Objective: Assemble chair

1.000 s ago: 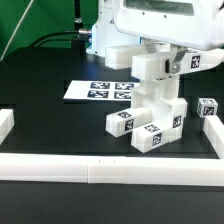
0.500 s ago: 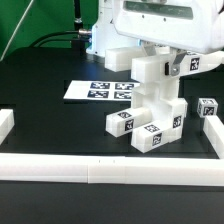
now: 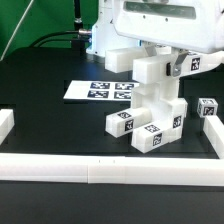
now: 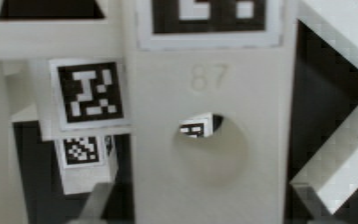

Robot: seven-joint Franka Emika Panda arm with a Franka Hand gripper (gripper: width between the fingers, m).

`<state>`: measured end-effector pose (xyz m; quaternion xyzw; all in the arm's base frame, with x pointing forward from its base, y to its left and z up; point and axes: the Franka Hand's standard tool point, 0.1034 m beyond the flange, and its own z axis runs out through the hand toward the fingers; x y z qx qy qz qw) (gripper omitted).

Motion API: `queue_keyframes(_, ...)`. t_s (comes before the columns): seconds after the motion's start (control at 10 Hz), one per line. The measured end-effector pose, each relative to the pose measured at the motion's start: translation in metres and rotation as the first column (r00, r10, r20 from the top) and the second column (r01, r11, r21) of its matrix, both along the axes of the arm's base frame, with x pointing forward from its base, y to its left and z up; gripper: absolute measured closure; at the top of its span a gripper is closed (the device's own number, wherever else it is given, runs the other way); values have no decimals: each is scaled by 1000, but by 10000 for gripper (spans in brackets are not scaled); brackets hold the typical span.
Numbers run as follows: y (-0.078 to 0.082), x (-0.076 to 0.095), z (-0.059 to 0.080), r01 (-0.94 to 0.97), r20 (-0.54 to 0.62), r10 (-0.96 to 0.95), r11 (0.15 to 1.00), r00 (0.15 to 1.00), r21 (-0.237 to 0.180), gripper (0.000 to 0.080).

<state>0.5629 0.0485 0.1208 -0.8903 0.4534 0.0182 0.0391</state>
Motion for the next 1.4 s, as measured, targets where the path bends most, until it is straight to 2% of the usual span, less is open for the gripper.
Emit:
queue_keyframes(0.4, 0, 0, 0, -1, 0, 1, 1000, 1000, 0, 515)
queue_keyframes(0.7, 6, -3, 0, -11, 5, 11, 1000, 1000, -1, 515)
queue_keyframes(1.4, 5, -2, 0, -35, 15, 36, 999, 999, -4, 515)
